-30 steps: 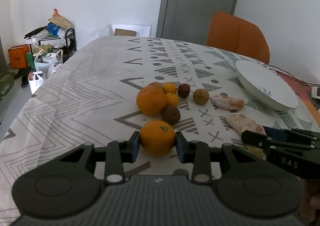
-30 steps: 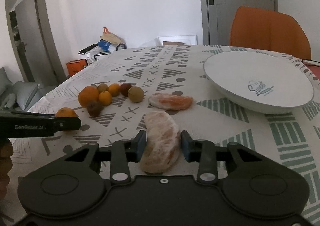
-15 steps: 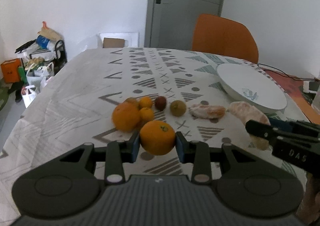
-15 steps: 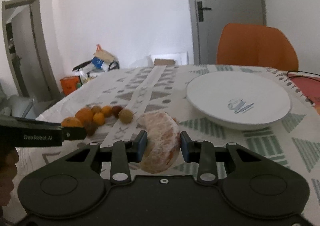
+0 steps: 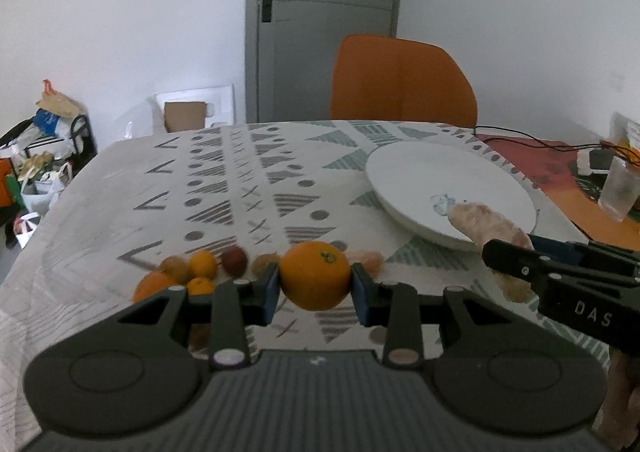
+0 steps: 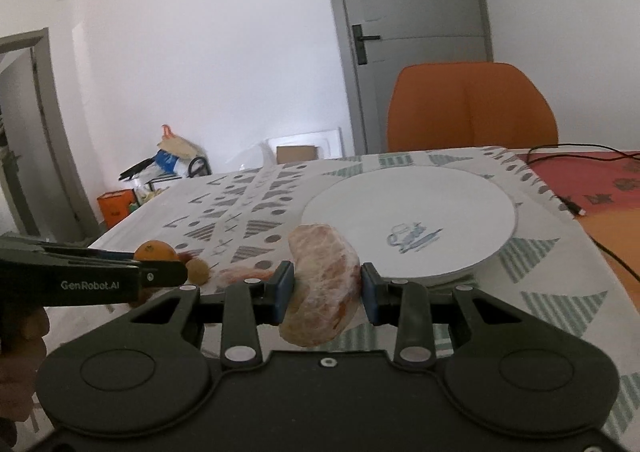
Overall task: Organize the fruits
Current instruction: 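Carry the orange and pomelo segment over the white plate with both grippers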
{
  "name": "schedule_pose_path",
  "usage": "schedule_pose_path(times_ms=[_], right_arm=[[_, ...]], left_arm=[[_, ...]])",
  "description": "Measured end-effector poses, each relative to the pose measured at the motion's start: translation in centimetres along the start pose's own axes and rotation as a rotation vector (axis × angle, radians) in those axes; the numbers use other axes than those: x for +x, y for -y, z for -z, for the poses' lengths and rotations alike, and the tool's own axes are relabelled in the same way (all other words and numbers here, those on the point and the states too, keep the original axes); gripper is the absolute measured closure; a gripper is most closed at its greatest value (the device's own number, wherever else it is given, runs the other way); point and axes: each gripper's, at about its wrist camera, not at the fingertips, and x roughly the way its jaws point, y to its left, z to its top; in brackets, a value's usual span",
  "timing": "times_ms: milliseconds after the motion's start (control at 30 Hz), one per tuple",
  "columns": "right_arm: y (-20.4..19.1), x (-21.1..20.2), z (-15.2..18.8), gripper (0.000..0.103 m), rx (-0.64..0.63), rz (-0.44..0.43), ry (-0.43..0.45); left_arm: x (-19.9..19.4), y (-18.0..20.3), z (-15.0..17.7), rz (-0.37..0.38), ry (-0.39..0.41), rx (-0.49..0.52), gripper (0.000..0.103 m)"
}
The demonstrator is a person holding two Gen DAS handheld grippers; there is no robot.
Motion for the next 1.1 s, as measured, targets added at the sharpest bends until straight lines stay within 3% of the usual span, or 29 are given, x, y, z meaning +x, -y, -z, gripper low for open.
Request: schedule_pose_path(times_ms=[500,833,1100], right_arm=[[3.7,1.6,-1.5,0.069,0.059,0.070,0.032],[5.8,3.8,-3.1,0.069,0.092,0.150,0.076],[7.3,4.5,-2.7,0.067,0.158,0.163,0.087]], left_arm=[[3.0,3.3,-3.4,0.044,0.040,0.045,0.067],[5.8,4.7,-5.0,0.058,0.029,0.064,0.067],[7.5,6.5,-6.3,0.065,0.021,0.111,0.067]])
